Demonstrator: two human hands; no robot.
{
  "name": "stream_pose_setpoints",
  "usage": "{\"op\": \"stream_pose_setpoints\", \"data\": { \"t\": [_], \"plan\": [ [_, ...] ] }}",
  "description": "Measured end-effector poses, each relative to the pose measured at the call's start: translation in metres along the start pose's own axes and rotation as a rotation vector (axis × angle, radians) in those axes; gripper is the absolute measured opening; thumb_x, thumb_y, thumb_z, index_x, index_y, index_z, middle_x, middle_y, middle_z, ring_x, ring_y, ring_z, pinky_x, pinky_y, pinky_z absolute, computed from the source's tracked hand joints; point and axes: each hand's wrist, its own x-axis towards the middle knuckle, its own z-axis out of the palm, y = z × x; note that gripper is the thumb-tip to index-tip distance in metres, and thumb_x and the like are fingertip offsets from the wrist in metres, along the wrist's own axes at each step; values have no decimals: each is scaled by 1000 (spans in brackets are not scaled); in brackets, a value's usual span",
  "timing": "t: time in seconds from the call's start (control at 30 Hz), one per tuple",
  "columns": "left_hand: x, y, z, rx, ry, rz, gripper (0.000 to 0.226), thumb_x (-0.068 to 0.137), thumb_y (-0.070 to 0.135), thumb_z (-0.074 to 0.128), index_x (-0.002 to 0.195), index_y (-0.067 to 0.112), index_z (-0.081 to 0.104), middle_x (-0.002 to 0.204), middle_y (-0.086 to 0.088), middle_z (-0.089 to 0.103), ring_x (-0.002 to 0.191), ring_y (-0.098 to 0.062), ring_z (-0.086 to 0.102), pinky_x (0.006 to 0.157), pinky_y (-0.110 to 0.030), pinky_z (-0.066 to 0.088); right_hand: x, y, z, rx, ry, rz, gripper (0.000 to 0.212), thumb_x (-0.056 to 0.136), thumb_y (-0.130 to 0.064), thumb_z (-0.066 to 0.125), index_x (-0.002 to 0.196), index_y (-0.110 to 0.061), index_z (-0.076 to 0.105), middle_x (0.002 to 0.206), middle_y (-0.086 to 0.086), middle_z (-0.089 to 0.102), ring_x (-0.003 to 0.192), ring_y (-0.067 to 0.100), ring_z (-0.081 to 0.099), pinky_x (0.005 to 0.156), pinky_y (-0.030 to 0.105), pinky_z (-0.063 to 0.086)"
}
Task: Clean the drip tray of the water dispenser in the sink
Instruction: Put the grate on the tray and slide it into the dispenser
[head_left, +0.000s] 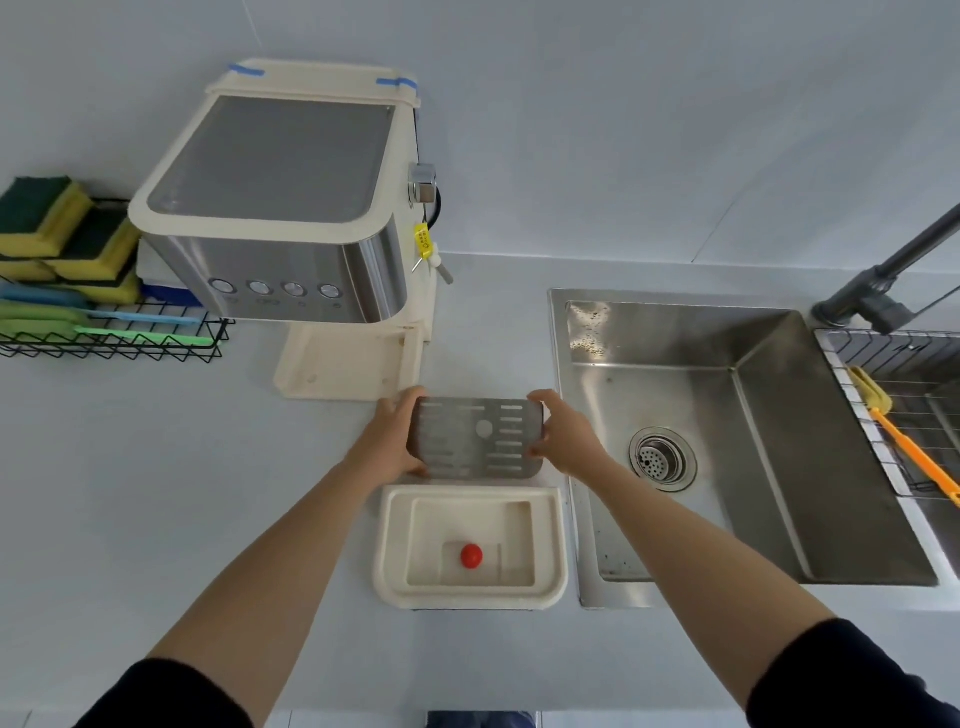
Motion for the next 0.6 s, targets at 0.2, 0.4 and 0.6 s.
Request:
{"op": "stream_pose_setpoints", "data": {
  "t": [0.2, 0.4, 0.6],
  "plan": [
    [-18, 13, -26, -168, 163, -22, 99, 55, 9, 86, 134, 11, 28, 123, -13, 46, 108, -25, 50, 88, -34, 47, -15, -11, -19, 358, 118, 80, 41, 73, 2, 70, 105, -9, 47, 65, 0, 51, 57, 11, 49, 54, 21, 40],
    [-69, 15, -17, -168, 127, -25, 57, 62, 10, 82, 101, 17, 41, 89, 5, 47, 75, -7, 47, 57, -10, 35, -56, 0, -19, 447, 43, 148, 29, 73, 5, 71, 65, -11, 48, 62, 3, 54, 54, 12, 50, 52, 20, 44],
    [-98, -5, 15, -2, -29, -89, 64, 57, 22, 81, 111, 17, 47, 100, -2, 50, 87, -16, 49, 65, -21, 38, -91, 23, 10, 331, -67, 228, 31, 73, -3, 73, 56, -10, 49, 48, 2, 57, 41, 10, 51, 41, 14, 43]
  ]
}}
